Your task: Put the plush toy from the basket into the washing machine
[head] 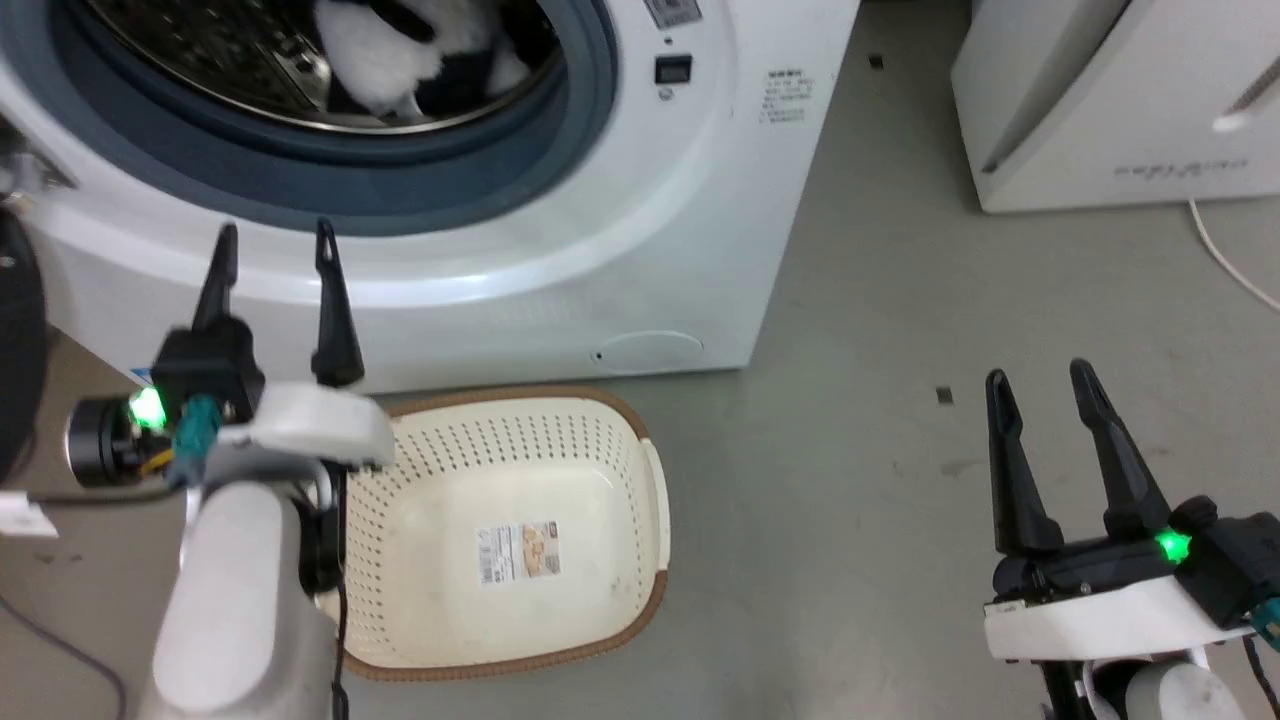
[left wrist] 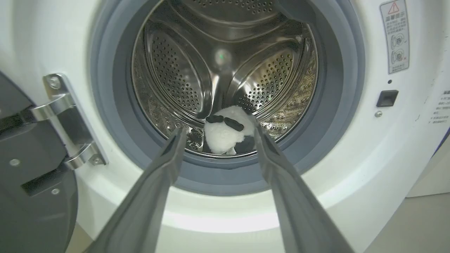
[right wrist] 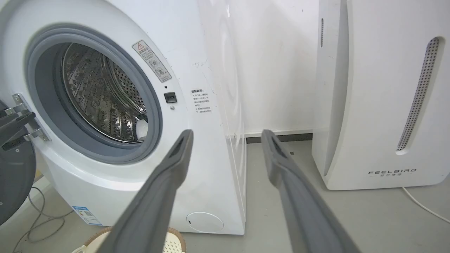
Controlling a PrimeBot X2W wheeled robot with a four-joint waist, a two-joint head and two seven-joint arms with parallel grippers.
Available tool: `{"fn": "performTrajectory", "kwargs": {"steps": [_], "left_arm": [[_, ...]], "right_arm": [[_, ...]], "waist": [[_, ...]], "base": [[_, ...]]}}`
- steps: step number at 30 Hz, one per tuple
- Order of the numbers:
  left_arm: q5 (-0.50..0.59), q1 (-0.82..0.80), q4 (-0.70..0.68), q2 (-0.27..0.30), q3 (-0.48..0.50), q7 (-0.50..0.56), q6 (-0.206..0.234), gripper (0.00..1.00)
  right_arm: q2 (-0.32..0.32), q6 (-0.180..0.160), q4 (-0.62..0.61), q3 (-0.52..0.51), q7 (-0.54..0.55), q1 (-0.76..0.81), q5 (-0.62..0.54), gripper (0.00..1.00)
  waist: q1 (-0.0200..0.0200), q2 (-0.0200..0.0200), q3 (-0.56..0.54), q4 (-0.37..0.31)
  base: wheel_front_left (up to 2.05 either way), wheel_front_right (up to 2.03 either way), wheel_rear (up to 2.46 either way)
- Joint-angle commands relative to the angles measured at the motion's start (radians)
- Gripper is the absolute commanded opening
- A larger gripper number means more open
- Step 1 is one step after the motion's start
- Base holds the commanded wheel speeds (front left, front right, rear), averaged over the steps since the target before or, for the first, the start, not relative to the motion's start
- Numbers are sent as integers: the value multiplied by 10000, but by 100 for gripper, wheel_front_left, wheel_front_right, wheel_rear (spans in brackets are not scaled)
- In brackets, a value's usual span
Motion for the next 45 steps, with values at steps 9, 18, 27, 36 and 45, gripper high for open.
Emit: {"fn": "performTrajectory", "kwargs": {"steps": [9, 18, 27, 36, 45], "left_arm": [[355, 2629, -1478, -250, -88, -45, 17, 100], [421, 4477, -1964, -501, -255, -45, 117, 100], [353, 5235, -1988, -659, -340, -45, 137, 100], [332, 5267, -1976, -711, -339, 46, 105, 0], [353, 5240, -2092, -730, -325, 230, 34, 0]], "right_arm": [[-1, -7, 60, -239, -44, 832, -323, 100], [-1, -7, 51, -467, -44, 1603, -470, 100], [-1, -7, 80, -620, -44, 2109, -453, 100], [0, 0, 111, -593, 37, 2020, -433, 0], [0, -1, 144, -577, 222, 1940, -560, 0]], "waist": [[1, 0, -1419, 456], [1, 0, -2280, 557], [1, 0, -2717, 750], [1, 0, -2810, 841], [1, 0, -2805, 836]], "base": [[0, 0, 0], [0, 0, 0], [0, 0, 0], [0, 0, 0], [0, 0, 0]]}}
